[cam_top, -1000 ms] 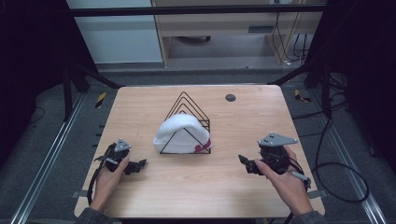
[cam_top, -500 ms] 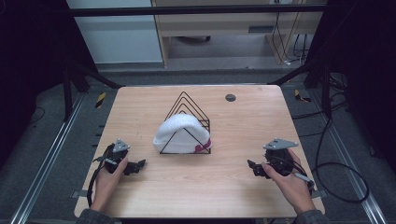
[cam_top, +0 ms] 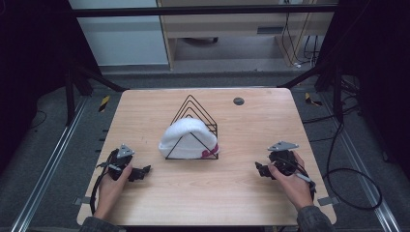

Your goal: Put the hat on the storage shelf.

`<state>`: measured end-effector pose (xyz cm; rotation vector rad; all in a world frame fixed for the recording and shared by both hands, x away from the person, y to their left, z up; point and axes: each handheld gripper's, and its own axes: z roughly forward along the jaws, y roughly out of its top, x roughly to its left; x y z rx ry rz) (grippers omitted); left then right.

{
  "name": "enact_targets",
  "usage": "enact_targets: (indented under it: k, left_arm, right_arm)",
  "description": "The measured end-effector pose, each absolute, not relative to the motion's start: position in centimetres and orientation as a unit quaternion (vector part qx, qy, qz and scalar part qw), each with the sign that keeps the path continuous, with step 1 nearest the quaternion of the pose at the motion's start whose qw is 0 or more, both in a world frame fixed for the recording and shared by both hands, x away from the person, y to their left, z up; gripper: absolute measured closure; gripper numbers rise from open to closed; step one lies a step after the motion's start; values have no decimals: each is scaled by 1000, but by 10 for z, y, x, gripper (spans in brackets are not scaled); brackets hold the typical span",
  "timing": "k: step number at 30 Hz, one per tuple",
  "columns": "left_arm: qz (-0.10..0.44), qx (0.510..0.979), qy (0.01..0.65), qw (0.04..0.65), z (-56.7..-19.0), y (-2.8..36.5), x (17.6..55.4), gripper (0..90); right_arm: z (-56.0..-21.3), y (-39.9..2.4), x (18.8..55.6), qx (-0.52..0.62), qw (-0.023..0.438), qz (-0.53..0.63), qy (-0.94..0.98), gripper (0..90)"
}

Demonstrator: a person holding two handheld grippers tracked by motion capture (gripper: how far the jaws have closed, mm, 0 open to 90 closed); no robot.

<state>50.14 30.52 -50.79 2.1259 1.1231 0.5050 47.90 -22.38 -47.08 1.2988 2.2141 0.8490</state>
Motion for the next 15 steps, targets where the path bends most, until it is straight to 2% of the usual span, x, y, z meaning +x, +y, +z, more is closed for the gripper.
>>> enact_targets:
  k: [9,15]
  left_arm:
    - [192,816,430,335,-508,305,501,0]
    - [192,816,430,335,-508,305,501,0]
  right_arm:
    - [-482,-209,490,473,183,307,805,129]
    - [-492,-202,495,483,188,314,796,125]
